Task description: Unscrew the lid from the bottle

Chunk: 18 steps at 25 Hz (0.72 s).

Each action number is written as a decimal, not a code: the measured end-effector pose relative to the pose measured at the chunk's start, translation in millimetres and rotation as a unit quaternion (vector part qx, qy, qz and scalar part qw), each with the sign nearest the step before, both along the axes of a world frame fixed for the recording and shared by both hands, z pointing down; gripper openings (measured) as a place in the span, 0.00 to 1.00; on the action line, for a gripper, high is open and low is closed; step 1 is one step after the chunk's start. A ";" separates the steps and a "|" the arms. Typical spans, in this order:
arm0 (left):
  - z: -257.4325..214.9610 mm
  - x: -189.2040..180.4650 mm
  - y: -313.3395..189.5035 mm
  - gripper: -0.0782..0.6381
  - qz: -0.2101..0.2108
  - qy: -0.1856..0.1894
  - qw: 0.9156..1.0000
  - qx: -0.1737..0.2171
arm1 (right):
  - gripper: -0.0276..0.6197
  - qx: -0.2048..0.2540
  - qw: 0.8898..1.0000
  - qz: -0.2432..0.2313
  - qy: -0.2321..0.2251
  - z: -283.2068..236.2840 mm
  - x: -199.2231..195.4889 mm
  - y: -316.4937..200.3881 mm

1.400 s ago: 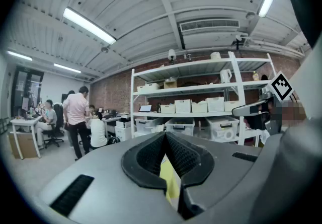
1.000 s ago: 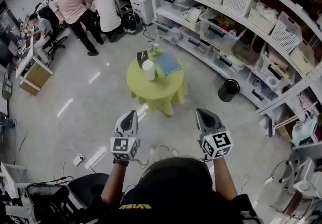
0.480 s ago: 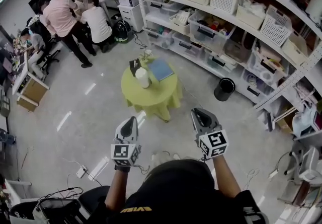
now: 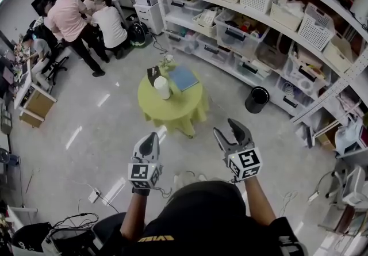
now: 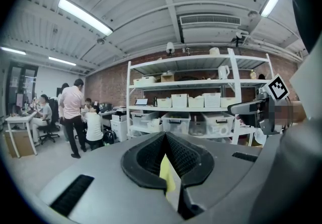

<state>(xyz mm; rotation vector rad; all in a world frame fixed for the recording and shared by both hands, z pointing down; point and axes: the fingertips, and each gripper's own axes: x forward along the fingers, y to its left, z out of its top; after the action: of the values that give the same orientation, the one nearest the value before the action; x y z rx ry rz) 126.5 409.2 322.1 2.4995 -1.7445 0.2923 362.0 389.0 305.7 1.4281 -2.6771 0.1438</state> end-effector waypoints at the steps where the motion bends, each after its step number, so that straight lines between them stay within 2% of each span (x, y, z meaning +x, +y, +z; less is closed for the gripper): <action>1: 2.1 -0.6 -0.9 0.13 -0.001 0.000 1.000 -0.001 | 0.43 0.000 1.000 -0.001 0.000 0.7 -0.8 -0.6; 8: 5.0 7.9 -7.9 0.13 0.004 -0.004 1.000 -0.006 | 0.62 -0.007 1.000 -0.002 -0.008 3.8 3.4 -8.8; 11: 2.2 10.6 -9.9 0.13 0.004 -0.008 1.000 -0.007 | 0.79 -0.007 1.000 -0.013 -0.021 1.0 1.3 -11.6; 14: -2.0 10.8 -13.2 0.13 0.004 -0.013 1.000 -0.006 | 0.91 -0.002 0.999 -0.015 -0.030 -0.9 -2.2 -15.6; 18: -6.1 12.8 -16.6 0.13 -0.004 -0.015 1.000 -0.004 | 0.92 -0.002 1.000 -0.014 -0.028 2.0 -1.6 -20.5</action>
<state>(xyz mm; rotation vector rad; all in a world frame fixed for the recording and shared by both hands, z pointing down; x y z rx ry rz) 139.3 392.6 316.0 2.4945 -1.7590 0.3367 360.4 368.5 307.8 1.4047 -2.7384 0.1887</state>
